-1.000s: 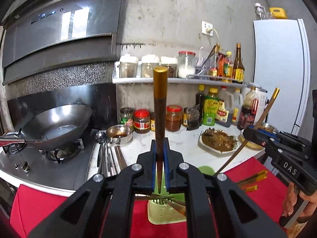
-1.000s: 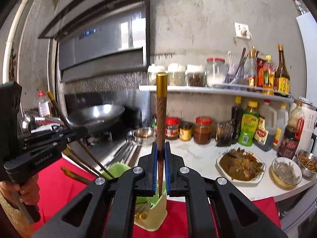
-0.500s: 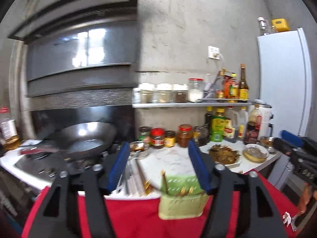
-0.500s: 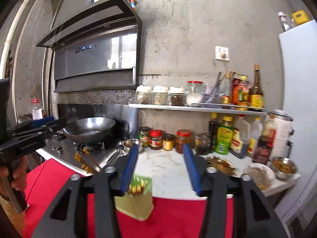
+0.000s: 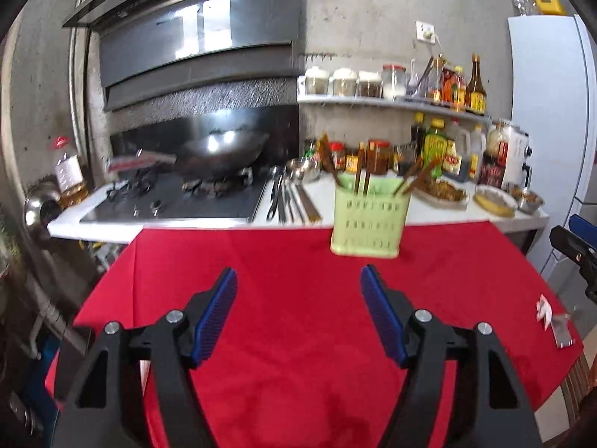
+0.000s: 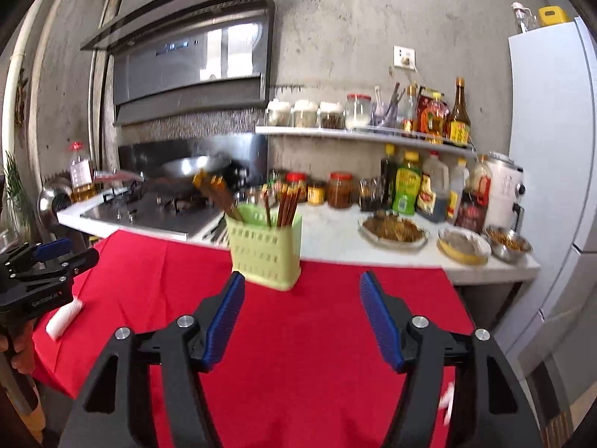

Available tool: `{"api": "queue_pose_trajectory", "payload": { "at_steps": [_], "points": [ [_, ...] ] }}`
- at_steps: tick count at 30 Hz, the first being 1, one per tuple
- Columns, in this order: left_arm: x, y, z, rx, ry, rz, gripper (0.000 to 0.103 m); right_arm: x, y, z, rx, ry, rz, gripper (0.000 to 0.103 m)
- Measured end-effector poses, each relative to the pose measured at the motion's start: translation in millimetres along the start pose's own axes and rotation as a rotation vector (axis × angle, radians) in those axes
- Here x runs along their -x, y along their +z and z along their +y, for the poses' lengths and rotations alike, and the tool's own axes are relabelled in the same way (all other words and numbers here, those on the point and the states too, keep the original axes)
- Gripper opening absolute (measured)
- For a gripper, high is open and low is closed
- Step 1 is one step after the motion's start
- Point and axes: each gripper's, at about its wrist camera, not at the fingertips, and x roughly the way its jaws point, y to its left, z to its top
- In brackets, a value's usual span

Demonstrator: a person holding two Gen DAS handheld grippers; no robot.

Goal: Organize utensils

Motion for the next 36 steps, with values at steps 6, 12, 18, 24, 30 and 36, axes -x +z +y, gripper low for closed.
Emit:
{"api": "queue_pose_trajectory", "payload": {
  "at_steps": [6,12,18,24,30,36],
  "points": [
    [24.5,-35.2,-1.1,-0.020,0.035,0.061,0.076,22.6,-26.4,17.0,-0.007,0.004,0.089,0.082],
    [50.5,-44.8,-1.3,-0.059,0.065,0.082,0.089,48.4,-32.9,22.8,0.010,-0.007,0.123,0.084],
    [60.8,-33.5,2.4,-0.041,0.097,0.073,0.094,60.4,-23.4,16.2,0.005,-0.046,0.127,0.085],
    [61.1,-30.6,-1.4,-0.050,0.081,0.085,0.097,61.8,-18.4,7.6,-0.004,-0.074,0.135,0.086],
    [55.9,-30.6,-2.7,-0.050,0.068,0.101,0.097,60.6,-18.6,4.6,-0.011,-0.083,0.129,0.088],
    [53.3,-29.6,-2.0,-0.041,0.069,0.106,0.097,59.1,-18.7,4.3,-0.011,-0.087,0.134,0.090]
  ]
}}
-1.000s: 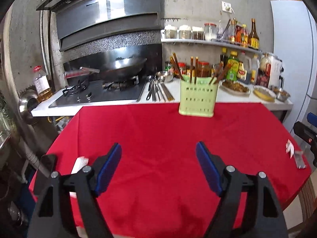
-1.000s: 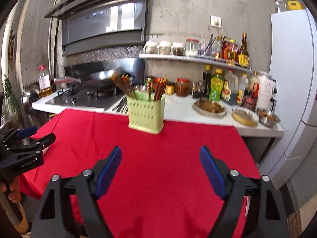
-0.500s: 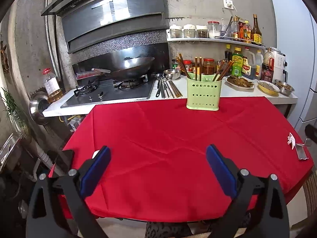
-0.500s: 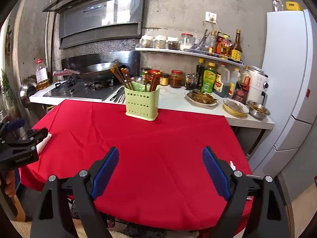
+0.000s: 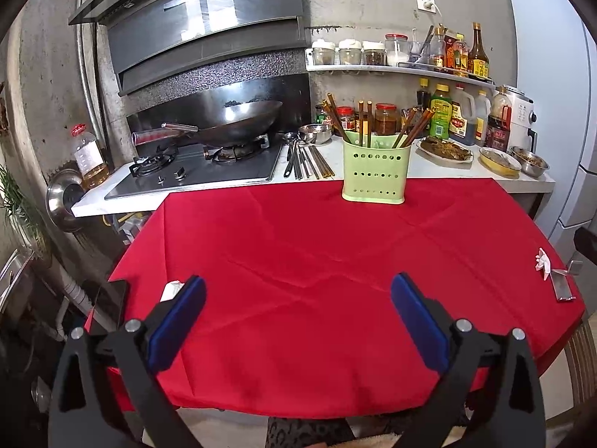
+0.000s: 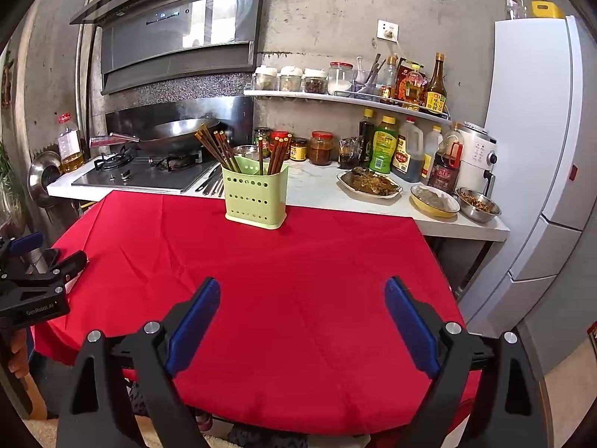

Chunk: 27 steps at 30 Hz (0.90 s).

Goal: Organize utensils

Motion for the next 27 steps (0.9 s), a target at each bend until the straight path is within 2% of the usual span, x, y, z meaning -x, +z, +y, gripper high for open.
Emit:
{"api": "queue_pose_trajectory", "payload": {
  "at_steps": [27],
  "points": [
    [-0.9,0.2,4.9,0.006,0.000,-0.002,0.097,-2.7,-0.6,-1.2,-0.009,-0.003,-0.002,0.090]
  ]
}}
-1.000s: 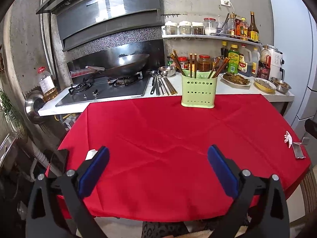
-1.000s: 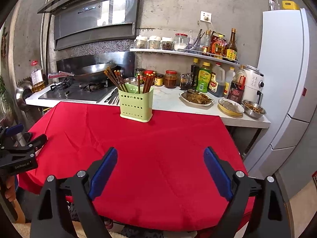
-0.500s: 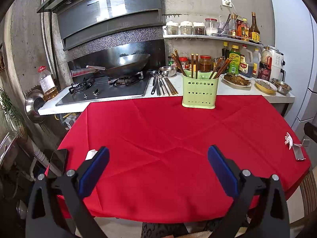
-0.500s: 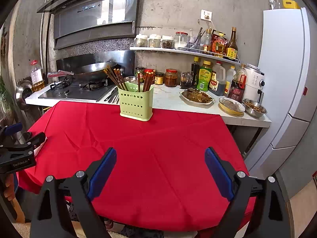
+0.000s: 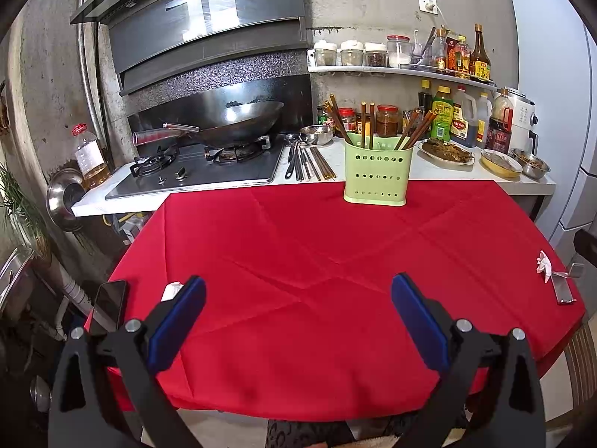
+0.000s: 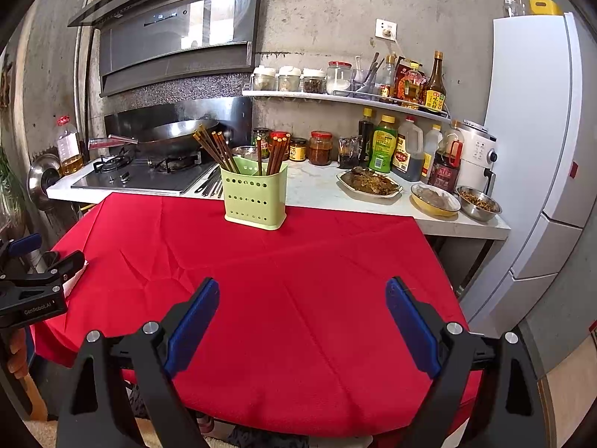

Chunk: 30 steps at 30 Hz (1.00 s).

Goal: Organize utensils

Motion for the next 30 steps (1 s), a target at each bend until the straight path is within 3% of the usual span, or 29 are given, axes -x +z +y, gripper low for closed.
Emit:
{"api": "queue_pose_trajectory", "payload": {
  "at_steps": [30],
  "points": [
    [-1.3,4.4,-0.8,-0.004,0.004,0.001,0.097,0.3,2.0,-6.0,-0.011,0.004,-0.006,0.090]
  ]
}}
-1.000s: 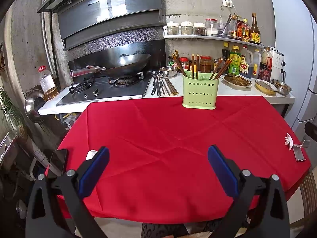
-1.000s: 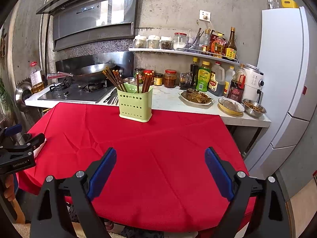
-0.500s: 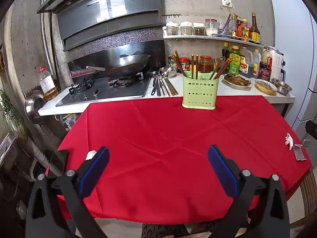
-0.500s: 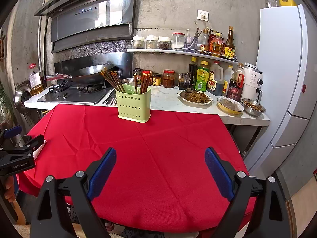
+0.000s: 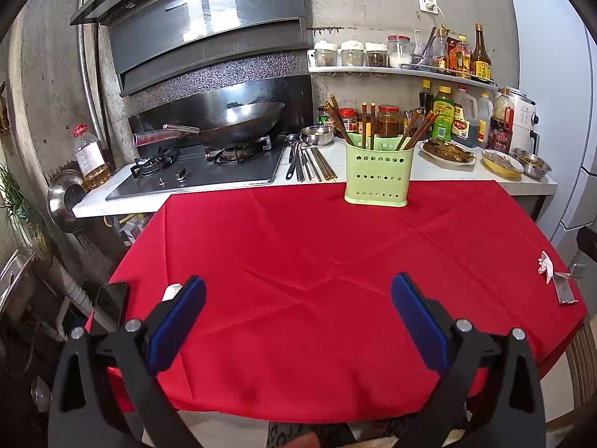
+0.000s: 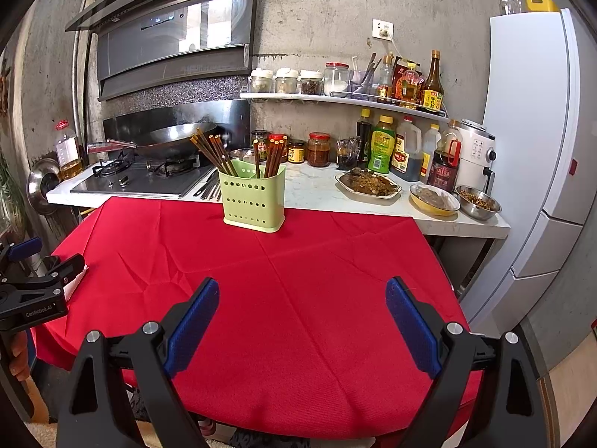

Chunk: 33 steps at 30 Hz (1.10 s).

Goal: Organize utensils

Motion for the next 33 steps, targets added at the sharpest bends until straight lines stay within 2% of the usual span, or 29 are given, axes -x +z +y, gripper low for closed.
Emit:
{"api": "queue_pose_trajectory", "payload": {
  "at_steps": [33],
  "points": [
    [-4.6,-3.3,-8.5,-0.014,0.004,0.004,0.097,-1.3,1.2,-2.2,-0.002,0.001,0.012,0.090]
  ]
}}
